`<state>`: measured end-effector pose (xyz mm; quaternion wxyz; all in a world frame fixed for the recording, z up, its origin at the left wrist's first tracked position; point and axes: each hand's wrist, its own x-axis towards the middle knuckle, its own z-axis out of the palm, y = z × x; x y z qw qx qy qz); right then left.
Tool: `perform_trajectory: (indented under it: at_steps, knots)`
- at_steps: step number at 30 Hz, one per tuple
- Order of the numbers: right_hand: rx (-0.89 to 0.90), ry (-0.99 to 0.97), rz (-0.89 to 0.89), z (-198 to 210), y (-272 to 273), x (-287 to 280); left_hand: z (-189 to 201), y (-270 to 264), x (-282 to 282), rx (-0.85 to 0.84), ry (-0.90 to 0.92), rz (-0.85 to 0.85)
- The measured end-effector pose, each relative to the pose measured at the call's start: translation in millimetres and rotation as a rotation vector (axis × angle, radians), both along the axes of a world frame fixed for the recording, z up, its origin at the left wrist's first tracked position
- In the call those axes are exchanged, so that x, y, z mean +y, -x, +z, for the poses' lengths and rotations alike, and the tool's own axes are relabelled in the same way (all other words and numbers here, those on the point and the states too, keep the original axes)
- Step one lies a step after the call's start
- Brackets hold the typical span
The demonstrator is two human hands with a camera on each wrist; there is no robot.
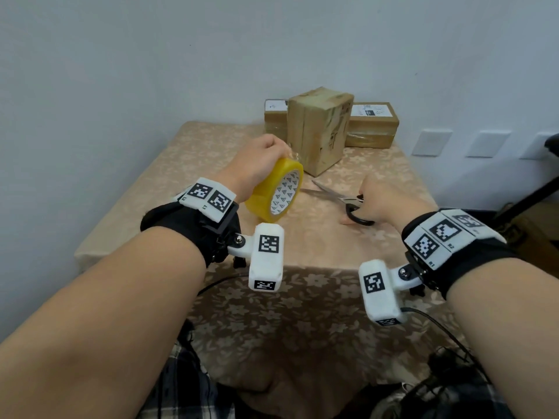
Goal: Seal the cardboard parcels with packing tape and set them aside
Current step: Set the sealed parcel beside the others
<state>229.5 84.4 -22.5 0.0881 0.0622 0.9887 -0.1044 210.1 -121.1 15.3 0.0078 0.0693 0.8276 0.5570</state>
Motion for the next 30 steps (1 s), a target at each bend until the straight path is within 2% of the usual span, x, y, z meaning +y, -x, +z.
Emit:
perform_trajectory:
  at_steps: [3, 11, 16, 18, 20, 22, 23, 25, 26, 30]
  knots:
    - [0.02, -0.107, 0.026, 3, 0, -3, -2, -1, 4, 0.043, 0.025, -0.049]
    - [-0.12, -0.296, 0.146, 20, 4, 0, -11, 5, 14, 0.205, 0.122, -0.152]
    - [-0.182, -0.268, 0.24, 25, -4, -3, -15, 4, 22, 0.358, 0.162, -0.13]
    - [-0.161, -0.229, 0.223, 29, -10, -3, -17, 4, 24, 0.359, 0.188, -0.17]
    - [-0.063, -0.196, 0.209, 33, -11, -4, -19, 5, 26, 0.36, 0.205, -0.204]
    - [0.178, -0.076, 0.179, 34, -6, -4, -20, 4, 27, 0.363, 0.197, -0.227]
    - [0.273, 0.106, 0.137, 35, -4, -6, -20, 3, 27, 0.365, 0.19, -0.238]
    - [0.325, 0.542, 0.077, 36, -3, -11, -21, 3, 28, 0.38, 0.186, -0.255]
    - [0.308, 0.66, 0.078, 35, -3, -14, -22, 3, 28, 0.388, 0.192, -0.262]
    - [0.391, 0.731, 0.129, 29, -5, -23, -21, -1, 28, 0.334, 0.194, -0.281]
